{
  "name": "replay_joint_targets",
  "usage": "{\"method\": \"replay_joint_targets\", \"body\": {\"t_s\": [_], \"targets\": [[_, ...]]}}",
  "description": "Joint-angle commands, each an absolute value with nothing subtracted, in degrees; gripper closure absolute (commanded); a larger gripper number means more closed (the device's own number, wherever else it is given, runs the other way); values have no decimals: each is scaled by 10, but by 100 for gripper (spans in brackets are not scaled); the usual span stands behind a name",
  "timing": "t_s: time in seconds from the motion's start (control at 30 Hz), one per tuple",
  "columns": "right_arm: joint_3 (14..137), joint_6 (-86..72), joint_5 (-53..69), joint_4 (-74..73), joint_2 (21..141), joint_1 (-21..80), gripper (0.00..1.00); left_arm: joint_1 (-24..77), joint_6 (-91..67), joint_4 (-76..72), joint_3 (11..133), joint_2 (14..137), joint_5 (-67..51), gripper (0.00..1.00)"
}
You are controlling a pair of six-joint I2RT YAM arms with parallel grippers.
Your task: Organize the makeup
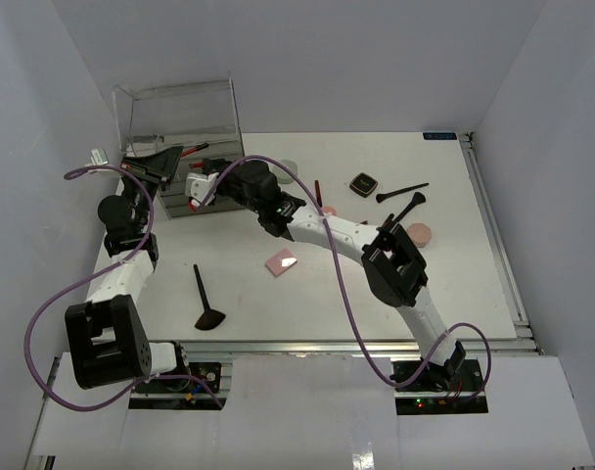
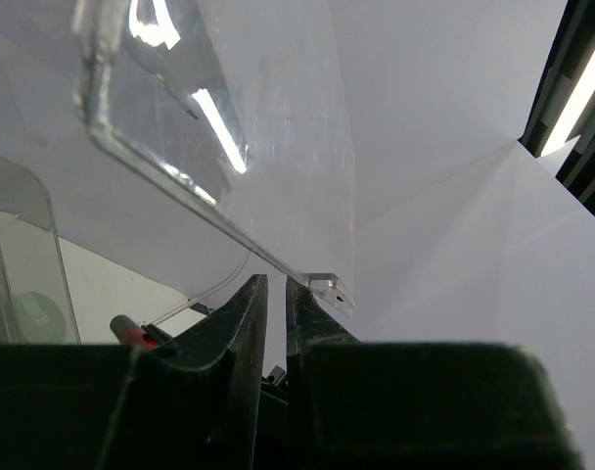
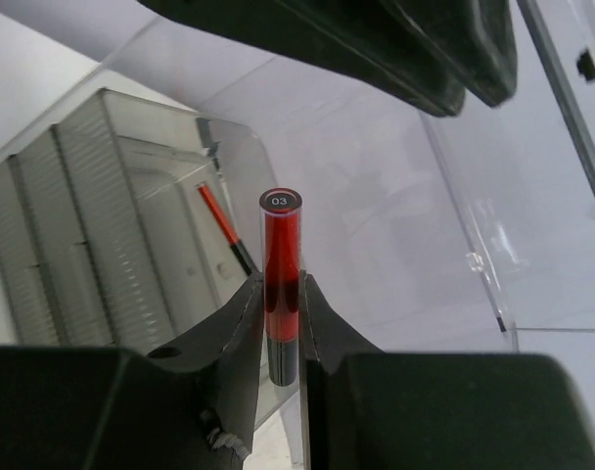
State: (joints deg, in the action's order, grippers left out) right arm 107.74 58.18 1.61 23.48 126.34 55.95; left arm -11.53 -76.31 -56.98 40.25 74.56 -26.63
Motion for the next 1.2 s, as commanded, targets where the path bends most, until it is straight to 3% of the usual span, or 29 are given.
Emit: {"method": "replay_joint_targets", "body": {"t_s": [0.0, 0.17, 0.37, 0.4, 0.47, 0.63, 0.9, 0.97, 1.17], "targets": [[1090, 581, 12, 356, 1291, 532, 92, -120, -759, -581, 431, 722, -269, 75], [1123, 587, 11, 355, 1333, 520, 92, -120, -758, -575, 431, 716, -268, 75], [1154, 595, 9, 350, 1366, 519, 82, -120, -755, -570, 431, 713, -268, 75], [1155, 595, 8, 347, 1370, 519, 80, -120, -755, -570, 431, 713, -268, 75], [1162, 589, 6, 347, 1375, 518, 62, -120, -754, -568, 431, 711, -269, 75], [1166, 577, 10, 333, 1371, 516, 47, -120, -754, -565, 433, 709, -270, 75], [1137, 562, 37, 303, 1315, 517, 34, -120, -750, -556, 435, 704, -269, 75], [1115, 559, 69, 256, 1279, 518, 33, -120, -749, -554, 436, 702, -270, 75], [1111, 671, 272, -176, 1166, 521, 14, -120, -747, -554, 435, 700, -270, 75]]}}
